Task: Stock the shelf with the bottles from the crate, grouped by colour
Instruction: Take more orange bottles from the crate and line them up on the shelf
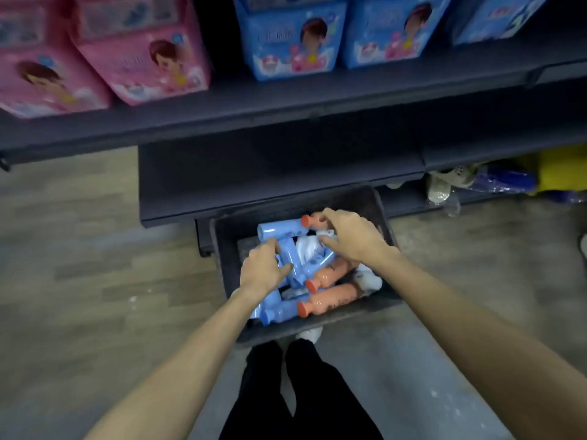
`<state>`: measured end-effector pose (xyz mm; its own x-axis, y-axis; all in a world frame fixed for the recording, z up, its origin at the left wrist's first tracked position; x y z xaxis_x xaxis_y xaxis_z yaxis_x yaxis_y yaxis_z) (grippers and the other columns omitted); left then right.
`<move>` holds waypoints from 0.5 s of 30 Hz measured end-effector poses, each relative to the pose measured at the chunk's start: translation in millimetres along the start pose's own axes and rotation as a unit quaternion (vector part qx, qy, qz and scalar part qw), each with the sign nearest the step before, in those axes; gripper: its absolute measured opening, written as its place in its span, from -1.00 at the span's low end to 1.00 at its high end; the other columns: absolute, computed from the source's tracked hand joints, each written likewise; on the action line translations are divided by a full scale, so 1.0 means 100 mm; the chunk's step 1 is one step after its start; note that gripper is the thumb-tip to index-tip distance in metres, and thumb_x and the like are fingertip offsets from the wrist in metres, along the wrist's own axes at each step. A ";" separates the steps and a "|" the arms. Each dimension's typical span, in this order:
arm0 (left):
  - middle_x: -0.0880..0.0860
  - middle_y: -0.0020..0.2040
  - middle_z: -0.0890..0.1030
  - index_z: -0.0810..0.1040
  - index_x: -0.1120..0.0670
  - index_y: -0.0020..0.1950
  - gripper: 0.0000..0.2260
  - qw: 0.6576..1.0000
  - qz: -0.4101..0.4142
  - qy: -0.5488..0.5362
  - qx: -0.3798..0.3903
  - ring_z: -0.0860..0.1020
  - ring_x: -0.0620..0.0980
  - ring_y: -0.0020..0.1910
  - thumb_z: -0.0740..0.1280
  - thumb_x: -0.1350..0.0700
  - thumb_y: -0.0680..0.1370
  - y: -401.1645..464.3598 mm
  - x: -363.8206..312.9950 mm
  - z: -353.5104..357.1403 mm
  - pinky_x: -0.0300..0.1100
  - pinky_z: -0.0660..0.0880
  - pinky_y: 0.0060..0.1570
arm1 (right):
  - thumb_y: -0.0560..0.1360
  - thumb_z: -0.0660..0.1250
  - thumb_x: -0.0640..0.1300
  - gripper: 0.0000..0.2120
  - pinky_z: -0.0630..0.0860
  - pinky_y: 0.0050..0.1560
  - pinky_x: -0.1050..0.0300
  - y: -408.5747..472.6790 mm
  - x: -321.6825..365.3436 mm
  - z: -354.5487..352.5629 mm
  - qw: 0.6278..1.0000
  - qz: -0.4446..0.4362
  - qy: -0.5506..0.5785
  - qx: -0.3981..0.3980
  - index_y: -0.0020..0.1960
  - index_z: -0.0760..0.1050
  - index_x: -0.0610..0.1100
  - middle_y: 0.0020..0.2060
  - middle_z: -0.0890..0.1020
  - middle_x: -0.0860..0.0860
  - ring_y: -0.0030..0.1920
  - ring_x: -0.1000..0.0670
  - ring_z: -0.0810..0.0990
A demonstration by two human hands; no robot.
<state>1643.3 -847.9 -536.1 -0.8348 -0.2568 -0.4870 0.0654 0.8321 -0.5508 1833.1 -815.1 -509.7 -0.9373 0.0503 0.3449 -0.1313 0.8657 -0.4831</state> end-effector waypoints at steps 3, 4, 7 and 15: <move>0.09 -0.03 0.62 0.46 0.11 0.05 -0.69 0.999 -0.021 0.009 0.044 0.55 0.14 0.03 0.46 -0.01 0.45 0.10 0.30 0.48 -0.01 0.47 0.06 | 0.55 0.33 0.03 -0.62 0.52 0.08 -0.08 0.01 -0.42 0.52 0.998 0.054 0.015 0.036 0.33 0.42 -0.04 0.19 0.58 -0.12 0.17 -0.22 0.57; 0.08 -0.03 0.61 0.45 0.10 0.04 -0.68 0.998 -0.030 0.006 0.057 0.55 0.13 0.02 0.45 -0.03 0.45 0.14 0.40 0.63 -0.01 0.48 0.03 | 0.55 0.34 0.02 -0.63 0.52 0.09 -0.08 0.00 -0.56 0.71 0.997 0.066 0.018 0.048 0.31 0.43 -0.05 0.21 0.57 -0.13 0.17 -0.22 0.57; 0.08 -0.04 0.61 0.43 0.09 0.02 -0.69 0.995 -0.042 0.002 0.089 0.56 0.15 -0.02 0.44 -0.06 0.46 0.29 0.62 1.03 0.01 0.51 -0.06 | 0.52 0.36 0.02 -0.56 0.53 0.12 -0.10 0.01 -0.91 1.23 0.991 0.095 0.015 0.097 0.35 0.39 -0.02 0.24 0.53 -0.12 0.18 -0.23 0.56; 0.07 -0.07 0.61 0.43 0.04 -0.02 -0.72 0.990 -0.066 -0.022 0.120 0.56 0.14 -0.05 0.47 0.01 0.42 0.77 0.92 1.77 -0.04 0.52 -0.08 | 0.58 0.29 -0.14 -0.50 0.47 0.16 -0.04 0.43 -1.20 2.08 0.989 0.044 -0.045 0.136 0.49 0.30 0.02 0.33 0.48 -0.07 0.29 -0.19 0.50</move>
<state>1668.6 -894.0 -743.3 -0.8210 -0.3810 -0.4252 0.0892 0.6500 -0.7547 1872.3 -887.4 -739.4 -0.9722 0.0652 0.2251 -0.1180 0.6937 -0.7106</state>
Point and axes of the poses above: each hand's wrist, its own y-axis towards the middle knuckle, its own z-axis out of the palm, x = y × z, the point moved 6 cm from there along y, towards the middle knuckle
